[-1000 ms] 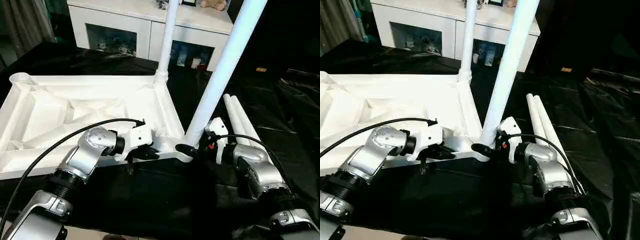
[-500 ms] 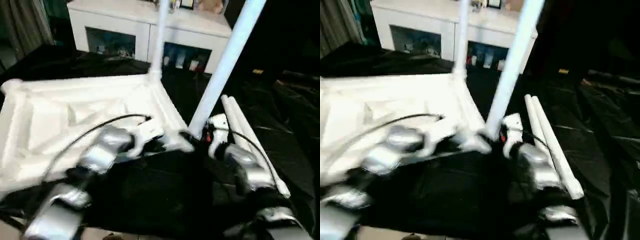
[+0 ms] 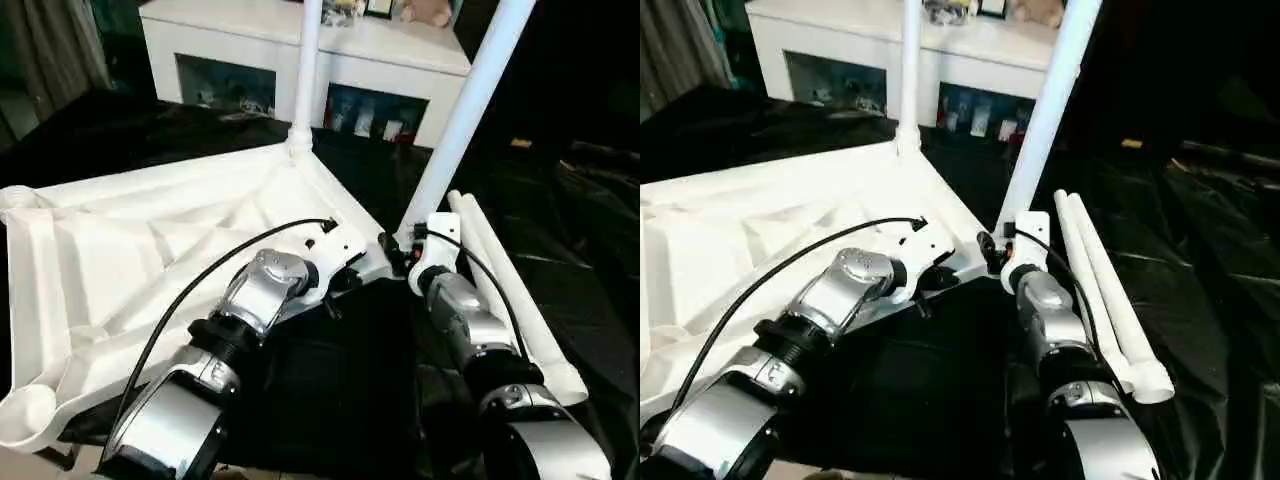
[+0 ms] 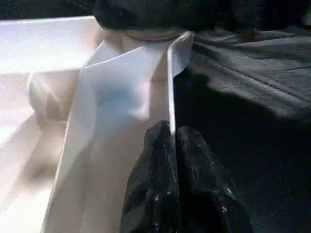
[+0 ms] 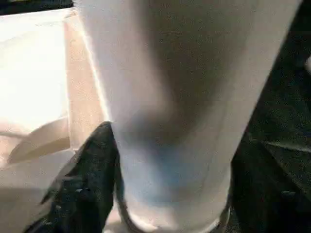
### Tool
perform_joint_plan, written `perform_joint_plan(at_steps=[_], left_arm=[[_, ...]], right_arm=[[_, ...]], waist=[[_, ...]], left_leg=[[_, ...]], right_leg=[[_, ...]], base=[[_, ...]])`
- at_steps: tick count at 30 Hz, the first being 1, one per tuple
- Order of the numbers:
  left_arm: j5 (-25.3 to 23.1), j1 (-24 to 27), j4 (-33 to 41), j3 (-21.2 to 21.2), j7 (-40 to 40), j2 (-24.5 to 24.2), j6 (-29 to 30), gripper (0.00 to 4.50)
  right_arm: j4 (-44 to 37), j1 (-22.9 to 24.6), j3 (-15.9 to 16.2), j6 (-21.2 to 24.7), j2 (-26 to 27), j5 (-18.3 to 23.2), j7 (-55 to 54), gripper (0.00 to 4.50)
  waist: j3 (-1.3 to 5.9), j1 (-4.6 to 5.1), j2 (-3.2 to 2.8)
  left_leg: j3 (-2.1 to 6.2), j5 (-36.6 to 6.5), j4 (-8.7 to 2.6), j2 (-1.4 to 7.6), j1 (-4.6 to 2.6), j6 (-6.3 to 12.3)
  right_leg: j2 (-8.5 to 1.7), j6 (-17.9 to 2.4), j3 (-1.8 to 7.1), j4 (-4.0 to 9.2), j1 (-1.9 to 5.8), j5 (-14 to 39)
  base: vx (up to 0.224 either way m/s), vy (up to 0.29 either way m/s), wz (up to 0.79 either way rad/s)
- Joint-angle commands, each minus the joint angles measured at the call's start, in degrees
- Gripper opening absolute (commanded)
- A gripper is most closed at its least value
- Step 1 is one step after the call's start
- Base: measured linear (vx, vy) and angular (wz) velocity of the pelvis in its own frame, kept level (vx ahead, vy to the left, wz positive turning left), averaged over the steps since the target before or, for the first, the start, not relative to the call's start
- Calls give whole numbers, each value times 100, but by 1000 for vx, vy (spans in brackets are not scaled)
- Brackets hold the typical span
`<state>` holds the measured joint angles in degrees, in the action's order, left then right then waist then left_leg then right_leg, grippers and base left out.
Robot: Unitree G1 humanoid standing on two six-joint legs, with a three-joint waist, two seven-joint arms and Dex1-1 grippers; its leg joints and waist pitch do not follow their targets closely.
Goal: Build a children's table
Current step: Rotate leg to tighten
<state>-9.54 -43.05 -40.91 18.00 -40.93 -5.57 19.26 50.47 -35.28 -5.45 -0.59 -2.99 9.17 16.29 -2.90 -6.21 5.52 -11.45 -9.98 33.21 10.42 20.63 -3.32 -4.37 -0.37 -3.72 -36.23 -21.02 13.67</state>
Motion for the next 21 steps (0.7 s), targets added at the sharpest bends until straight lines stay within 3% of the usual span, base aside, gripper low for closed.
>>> perform_joint_plan(at_steps=[1, 4, 10, 13, 16, 21], left_arm=[[-35, 171, -41, 1, 151, -54, -169, 0], [31, 325, 166, 81, -348, -281, -408, 0], [329, 773, 757, 268, -1677, -919, -1144, 0], [608, 1009, 1238, 408, -2450, -1264, -1234, 0], [620, 1055, 1353, 434, -2585, -1365, -1221, 0], [694, 1124, 1529, 389, -2801, -1421, -1174, 0]], right_arm=[[-142, 109, 390, 98, 84, 33, 734, 358], [-429, 236, 569, 239, -214, 61, 1455, 381], [-1214, 705, 831, 297, -1010, 232, 3104, 381], [-1402, 824, 822, 305, -1219, 282, 3505, 381], [-1464, 850, 866, 288, -1285, 276, 3635, 381], [-1578, 893, 992, 344, -1348, 289, 3910, 381]], waist=[[299, -6, 44], [293, 43, 46], [319, 19, 68], [318, 33, 61], [302, -8, 50], [289, -43, 58]], left_leg=[[188, -916, -398, 346, -8, 308], [196, -911, -401, 359, -20, 304], [175, -535, -340, 371, -3, 587], [144, -412, -332, 372, -30, 664], [130, -525, -338, 388, -56, 617], [138, -732, -363, 378, -51, 398]], right_leg=[[-532, -1001, 310, 483, 181, 514], [-530, -1031, 300, 493, 169, 627], [-524, -1165, 309, 425, 194, 57], [-489, -1390, 298, 374, 138, -179], [-493, -1447, 302, 384, 118, -53], [-514, -1299, 311, 427, 127, 369]], base=[[0, 0, 0], [0, 0, 0], [0, 0, 0], [0, 0, 0], [0, 0, 0], [0, 0, 0]])
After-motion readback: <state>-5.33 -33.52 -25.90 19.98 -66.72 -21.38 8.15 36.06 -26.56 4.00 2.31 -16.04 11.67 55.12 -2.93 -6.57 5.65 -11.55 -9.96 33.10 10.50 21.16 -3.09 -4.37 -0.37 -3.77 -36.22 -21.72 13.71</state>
